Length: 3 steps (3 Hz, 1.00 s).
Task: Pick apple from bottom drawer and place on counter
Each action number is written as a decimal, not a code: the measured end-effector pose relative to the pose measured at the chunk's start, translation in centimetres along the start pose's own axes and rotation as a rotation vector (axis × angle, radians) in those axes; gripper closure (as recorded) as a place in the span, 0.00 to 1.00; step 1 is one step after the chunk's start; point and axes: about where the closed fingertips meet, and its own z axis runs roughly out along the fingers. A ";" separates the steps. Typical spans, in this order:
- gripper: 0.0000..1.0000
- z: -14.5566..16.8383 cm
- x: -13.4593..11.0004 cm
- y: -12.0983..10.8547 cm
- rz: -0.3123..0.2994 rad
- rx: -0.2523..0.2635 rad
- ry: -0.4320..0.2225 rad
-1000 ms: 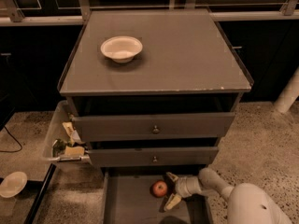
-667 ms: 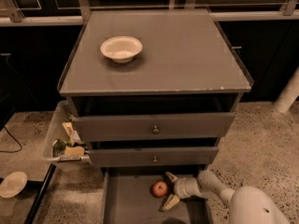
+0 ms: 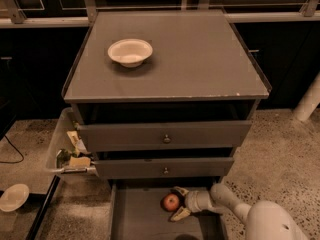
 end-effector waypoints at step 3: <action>0.87 0.0 0.0 0.0 0.000 0.000 0.000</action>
Offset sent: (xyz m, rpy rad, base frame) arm 0.0000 0.0000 0.0000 0.0000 0.0000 0.0000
